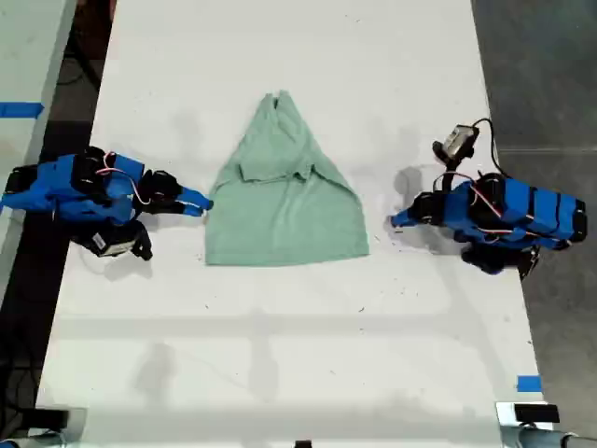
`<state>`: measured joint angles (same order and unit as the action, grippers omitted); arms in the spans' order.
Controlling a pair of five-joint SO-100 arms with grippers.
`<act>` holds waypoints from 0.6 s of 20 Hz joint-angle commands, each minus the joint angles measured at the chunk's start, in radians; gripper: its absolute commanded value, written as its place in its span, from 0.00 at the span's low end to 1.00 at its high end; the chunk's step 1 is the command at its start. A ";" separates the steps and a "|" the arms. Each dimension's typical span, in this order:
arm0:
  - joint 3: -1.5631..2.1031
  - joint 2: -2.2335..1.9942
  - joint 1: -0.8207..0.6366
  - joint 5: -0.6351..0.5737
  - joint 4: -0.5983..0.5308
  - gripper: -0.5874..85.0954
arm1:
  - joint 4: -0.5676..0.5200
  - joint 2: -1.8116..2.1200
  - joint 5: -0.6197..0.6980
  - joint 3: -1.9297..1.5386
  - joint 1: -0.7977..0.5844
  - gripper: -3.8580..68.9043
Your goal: Fold t shirt
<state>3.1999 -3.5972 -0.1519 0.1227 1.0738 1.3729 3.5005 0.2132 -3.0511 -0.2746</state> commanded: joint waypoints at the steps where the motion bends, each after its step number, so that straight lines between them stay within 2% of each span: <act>1: 0.009 -0.006 0.014 -0.029 -0.005 0.14 | -0.133 0.008 -0.029 -0.048 0.060 0.07; 3: 0.009 -0.006 0.014 -0.029 -0.005 0.14 | -0.052 0.008 -0.133 -0.052 0.018 0.07; 4: 0.009 -0.006 0.014 -0.029 -0.005 0.14 | -0.034 0.008 -0.146 -0.044 0.029 0.07; 6: 0.009 -0.006 0.015 -0.029 -0.005 0.14 | -0.049 0.008 -0.071 -0.032 0.032 0.09; 7: 0.009 -0.006 0.015 -0.029 -0.005 0.14 | -0.060 0.008 -0.058 -0.025 0.063 0.18; 8: 0.009 -0.006 0.014 -0.029 -0.005 0.14 | -0.075 0.008 0.015 -0.005 0.146 0.33; 9: 0.009 -0.006 0.014 -0.029 -0.005 0.14 | -0.133 0.008 0.178 0.021 0.199 0.28; 10: 0.009 -0.006 0.015 -0.029 -0.005 0.14 | -0.209 0.008 0.212 0.041 0.187 0.24; 11: 0.009 -0.006 0.014 -0.029 -0.005 0.14 | -0.296 0.006 0.249 0.072 0.146 0.07; 12: 0.009 -0.006 0.014 -0.029 -0.005 0.14 | -0.296 -0.023 0.247 0.132 0.101 0.06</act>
<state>3.1999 -3.5972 -0.1519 0.1012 1.0738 1.1566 3.4990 0.4142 -3.0204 -0.1258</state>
